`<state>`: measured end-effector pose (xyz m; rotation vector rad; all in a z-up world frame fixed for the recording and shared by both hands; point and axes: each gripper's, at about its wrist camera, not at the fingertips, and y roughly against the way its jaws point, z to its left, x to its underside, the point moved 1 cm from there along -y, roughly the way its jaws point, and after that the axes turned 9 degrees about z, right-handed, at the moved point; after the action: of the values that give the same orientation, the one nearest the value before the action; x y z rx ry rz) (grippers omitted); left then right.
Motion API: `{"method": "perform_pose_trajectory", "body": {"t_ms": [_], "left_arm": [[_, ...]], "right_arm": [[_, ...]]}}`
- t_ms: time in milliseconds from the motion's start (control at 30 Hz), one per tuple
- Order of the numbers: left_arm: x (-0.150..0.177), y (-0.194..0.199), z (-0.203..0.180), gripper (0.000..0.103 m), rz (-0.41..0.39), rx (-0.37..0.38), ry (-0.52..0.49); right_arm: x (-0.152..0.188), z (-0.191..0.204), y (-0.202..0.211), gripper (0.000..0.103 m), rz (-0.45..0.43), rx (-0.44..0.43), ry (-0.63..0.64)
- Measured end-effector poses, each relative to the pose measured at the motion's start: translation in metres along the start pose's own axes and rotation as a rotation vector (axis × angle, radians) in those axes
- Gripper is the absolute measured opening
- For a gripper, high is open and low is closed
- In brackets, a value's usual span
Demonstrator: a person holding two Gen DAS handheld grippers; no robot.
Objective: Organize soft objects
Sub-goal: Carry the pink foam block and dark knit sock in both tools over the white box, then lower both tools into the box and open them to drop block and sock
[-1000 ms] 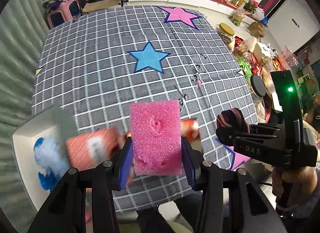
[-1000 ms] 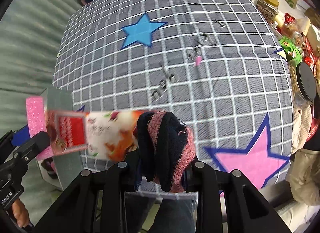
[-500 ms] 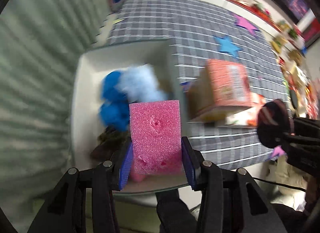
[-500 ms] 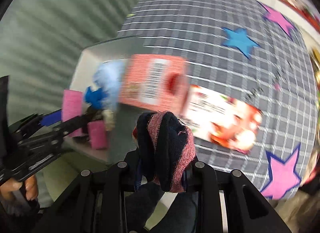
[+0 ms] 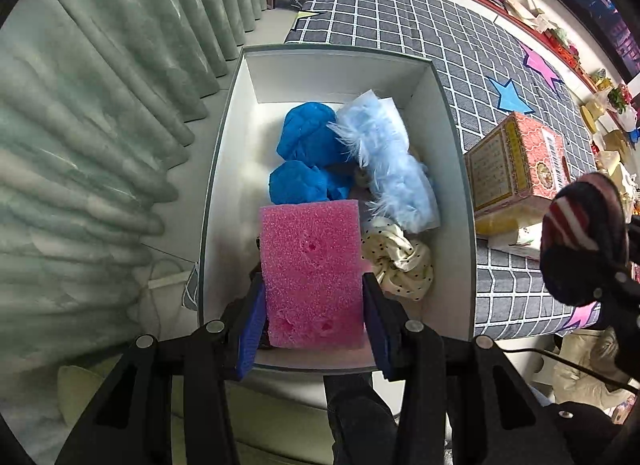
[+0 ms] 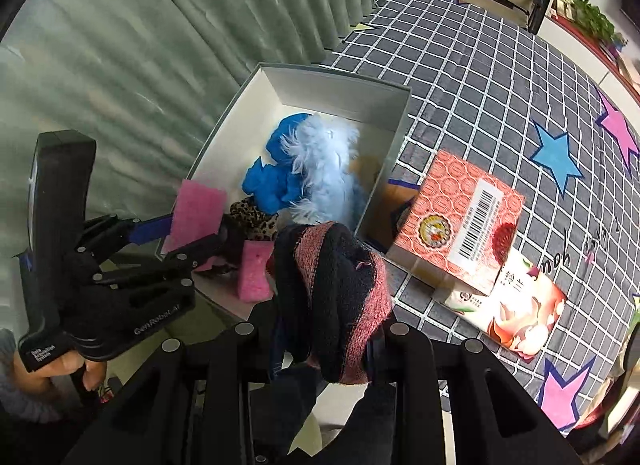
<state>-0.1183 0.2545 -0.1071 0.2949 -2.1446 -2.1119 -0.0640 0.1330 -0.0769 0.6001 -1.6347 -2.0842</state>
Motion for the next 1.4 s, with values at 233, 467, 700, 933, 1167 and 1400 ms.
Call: {"method": "perform_pose_trajectory", "body": {"t_ms": [233,467,700,933,1167,1400], "left_arm": [[-0.002,-0.016,0.005,0.049,0.015,0.023,-0.015],[-0.002,-0.050,0.003,0.049,0.036,0.025,-0.059],[-0.016,-0.064,0.008,0.049,0.038,-0.021,-0.096],[-0.015,-0.043,0.010,0.049,0.005,-0.016,-0.098],[-0.003,-0.003,-0.008,0.049,-0.033,-0.022,-0.154],[0.002,0.007,-0.001,0.049,-0.043,-0.077,-0.155]], "right_arm": [[-0.004,0.005,0.003,0.031,-0.004,0.019,-0.006],[-0.002,0.004,0.001,0.031,0.001,0.032,-0.026],[0.004,0.000,0.011,0.031,-0.035,0.055,-0.055],[-0.003,0.006,0.016,0.031,-0.050,0.063,-0.055],[-0.021,0.017,0.026,0.031,-0.088,0.020,-0.077],[-0.015,0.027,0.008,0.031,-0.034,-0.002,-0.065]]}}
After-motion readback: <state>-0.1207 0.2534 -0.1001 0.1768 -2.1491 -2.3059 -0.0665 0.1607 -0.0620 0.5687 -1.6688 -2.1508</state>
